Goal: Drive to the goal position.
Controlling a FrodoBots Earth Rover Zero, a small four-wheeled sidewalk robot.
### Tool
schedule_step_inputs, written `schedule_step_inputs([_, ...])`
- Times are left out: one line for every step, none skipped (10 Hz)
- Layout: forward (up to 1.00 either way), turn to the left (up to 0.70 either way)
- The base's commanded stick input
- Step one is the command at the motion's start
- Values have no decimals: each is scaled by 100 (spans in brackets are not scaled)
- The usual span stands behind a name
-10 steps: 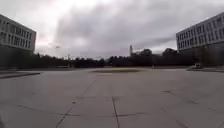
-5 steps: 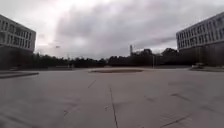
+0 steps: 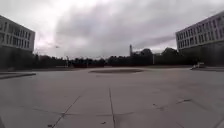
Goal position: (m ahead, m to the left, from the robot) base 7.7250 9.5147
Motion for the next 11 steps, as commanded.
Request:
schedule_step_inputs([70, 0])
schedule_step_inputs([70, 0])
schedule_step_inputs([70, 0])
schedule_step_inputs([70, 0])
schedule_step_inputs([70, 0])
schedule_step_inputs([70, 0])
schedule_step_inputs([70, 0])
schedule_step_inputs([70, 0])
schedule_step_inputs([70, 0])
schedule_step_inputs([70, 0])
schedule_step_inputs([70, 0])
